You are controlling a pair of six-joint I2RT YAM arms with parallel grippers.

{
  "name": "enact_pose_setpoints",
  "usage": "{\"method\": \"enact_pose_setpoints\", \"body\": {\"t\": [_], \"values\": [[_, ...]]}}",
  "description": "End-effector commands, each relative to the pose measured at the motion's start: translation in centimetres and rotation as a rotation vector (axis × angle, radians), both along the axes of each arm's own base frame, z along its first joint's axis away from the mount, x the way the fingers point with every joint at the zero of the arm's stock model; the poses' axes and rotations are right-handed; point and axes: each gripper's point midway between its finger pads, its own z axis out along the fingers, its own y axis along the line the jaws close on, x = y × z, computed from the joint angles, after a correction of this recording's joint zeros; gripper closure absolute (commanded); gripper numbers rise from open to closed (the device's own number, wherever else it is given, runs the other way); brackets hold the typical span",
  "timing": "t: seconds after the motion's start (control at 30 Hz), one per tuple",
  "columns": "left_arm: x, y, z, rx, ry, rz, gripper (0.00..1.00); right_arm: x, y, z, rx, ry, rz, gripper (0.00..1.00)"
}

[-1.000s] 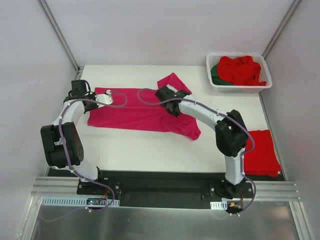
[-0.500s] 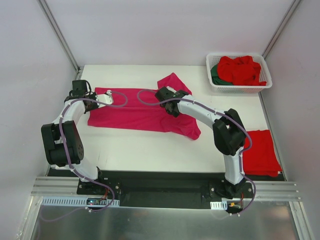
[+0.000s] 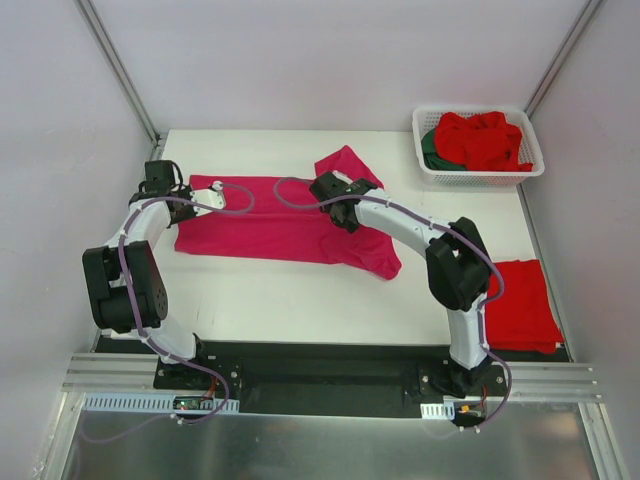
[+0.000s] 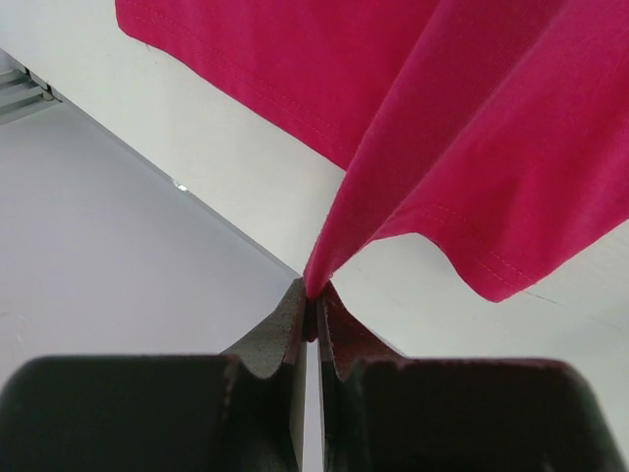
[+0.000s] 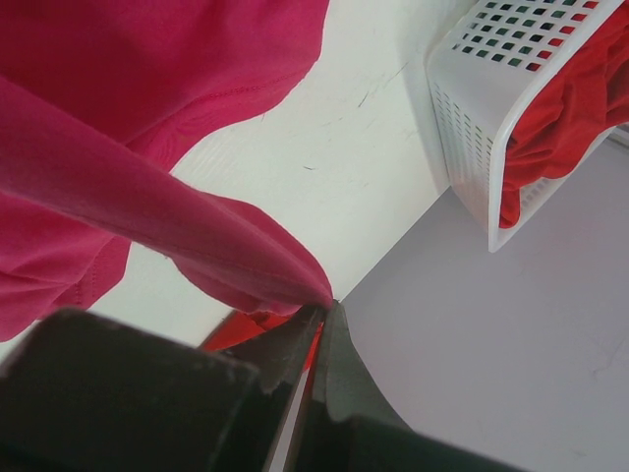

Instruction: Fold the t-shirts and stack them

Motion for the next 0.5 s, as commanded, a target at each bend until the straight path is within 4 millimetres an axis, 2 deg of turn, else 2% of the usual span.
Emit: {"method": "enact_pose_setpoints", "body": {"t": [0.0, 0.13, 0.17, 0.2, 0.23, 0.27, 0.3, 0.4, 0.47], "values": [[-0.1, 0.2, -0.6, 0.01, 0.02, 0.013, 1.0, 0.5, -0.3, 1.2, 0.006, -0.025, -0.021, 0.99], [0.1, 0.1, -0.6, 0.007, 0.018, 0.009, 1.0, 0.6, -0.3, 1.3, 0.003, -0.031, -0.024, 0.98], [0.1, 0.0, -0.5, 0.006, 0.016, 0.01, 0.97, 0.6, -0.3, 1.4, 0.003, -0.033, -0.025, 0.82], [0.1, 0.1, -0.5, 0.007, 0.017, 0.015, 0.9, 0.7, -0.4, 1.3, 0.001, -0.033, -0.026, 0.64], [0.1, 0.1, -0.5, 0.012, 0.019, 0.017, 0.61, 0.7, -0.5, 1.4, -0.004, -0.039, -0.03, 0.43], [0.1, 0.1, -0.4, 0.013, 0.013, 0.021, 0.09, 0.7, -0.5, 1.5, -0.009, -0.045, -0.035, 0.02], [0.1, 0.1, -0.3, 0.015, 0.009, 0.028, 0.01, 0.6, -0.6, 1.8, -0.015, -0.059, -0.043, 0.03], [0.1, 0.3, 0.7, 0.009, -0.021, 0.055, 0.01, 0.0, -1.5, 3.3, -0.019, -0.147, -0.091, 0.04], [-0.2, -0.2, 2.1, -0.022, -0.065, 0.069, 0.01, -1.4, -1.8, 3.8, 0.086, -0.161, -0.119, 0.04]]}}
